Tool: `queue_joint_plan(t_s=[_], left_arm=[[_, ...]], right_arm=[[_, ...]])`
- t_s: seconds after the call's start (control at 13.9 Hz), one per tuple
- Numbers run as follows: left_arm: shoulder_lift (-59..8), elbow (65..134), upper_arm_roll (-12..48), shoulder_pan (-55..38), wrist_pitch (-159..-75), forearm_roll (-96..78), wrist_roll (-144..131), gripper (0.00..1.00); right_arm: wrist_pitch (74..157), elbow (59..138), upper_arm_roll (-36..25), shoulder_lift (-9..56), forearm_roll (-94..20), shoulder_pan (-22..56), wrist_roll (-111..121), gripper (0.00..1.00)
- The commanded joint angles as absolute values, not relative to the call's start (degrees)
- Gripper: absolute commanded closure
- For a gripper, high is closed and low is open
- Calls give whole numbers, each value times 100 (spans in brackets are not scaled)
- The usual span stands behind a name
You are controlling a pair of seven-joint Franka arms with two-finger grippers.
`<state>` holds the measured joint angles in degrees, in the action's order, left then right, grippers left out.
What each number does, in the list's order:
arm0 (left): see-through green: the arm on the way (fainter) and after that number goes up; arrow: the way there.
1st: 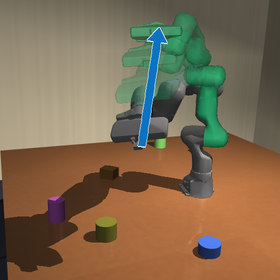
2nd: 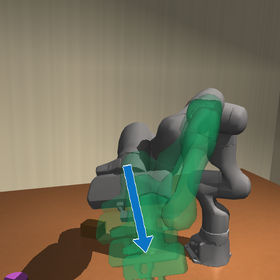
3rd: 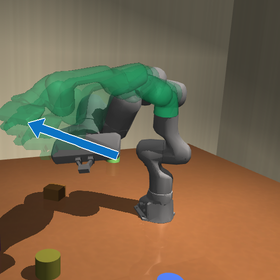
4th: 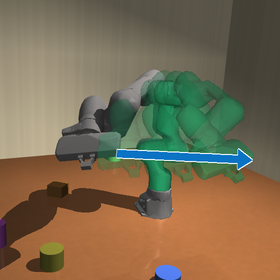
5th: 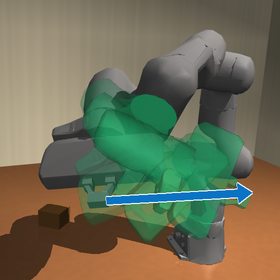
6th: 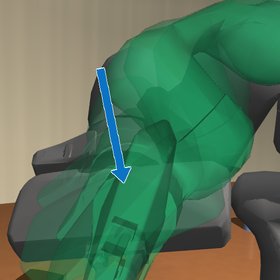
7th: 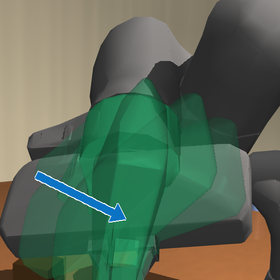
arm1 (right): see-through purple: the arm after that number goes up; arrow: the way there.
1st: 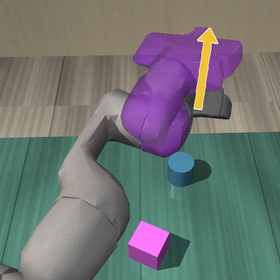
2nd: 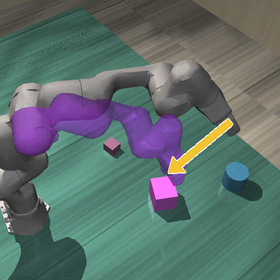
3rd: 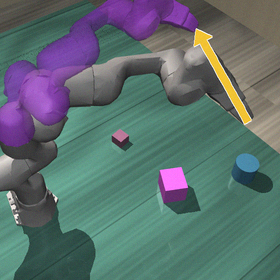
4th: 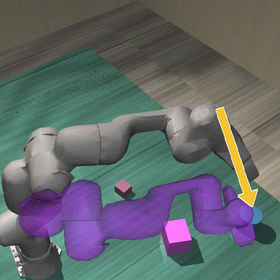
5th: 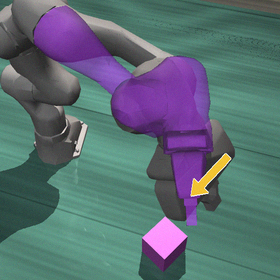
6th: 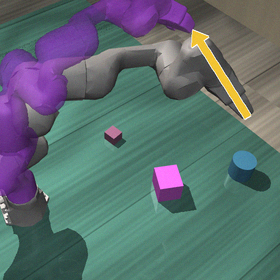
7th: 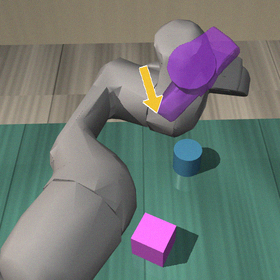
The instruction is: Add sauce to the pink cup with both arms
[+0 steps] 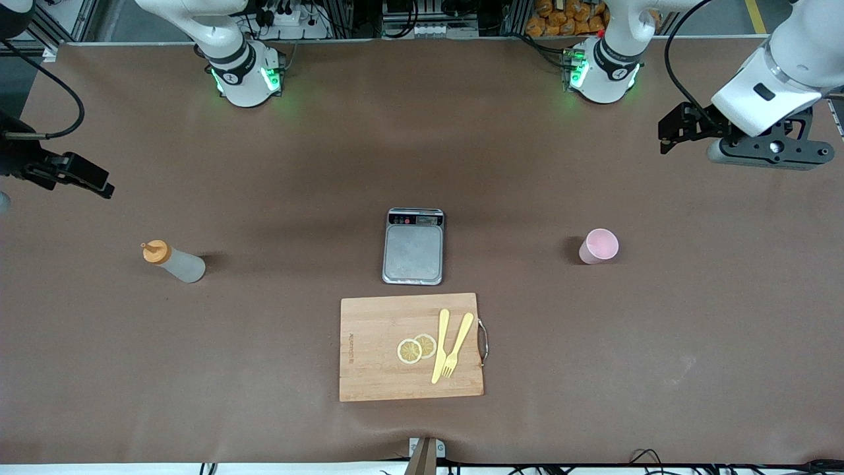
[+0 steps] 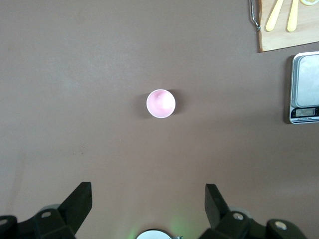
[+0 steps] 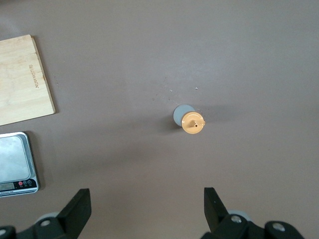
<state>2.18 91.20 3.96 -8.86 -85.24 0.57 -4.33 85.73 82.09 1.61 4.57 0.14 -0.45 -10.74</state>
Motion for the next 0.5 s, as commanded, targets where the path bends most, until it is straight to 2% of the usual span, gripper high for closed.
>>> queue_joint_plan(t_s=[0.0,0.29,0.43], left_arm=[[114,8921,396,-879,-8315,-9,-475,0],[114,9026,387,-853,-8069,-9,-518,0],[132,9201,387,-713,-8094,-26,-501,0]], right_arm=[[8569,8209,176,448,-62,-105,-1090,0],[8525,8305,167,571,298,-184,-1055,0],[8517,8428,176,580,238,-525,-1064,0]])
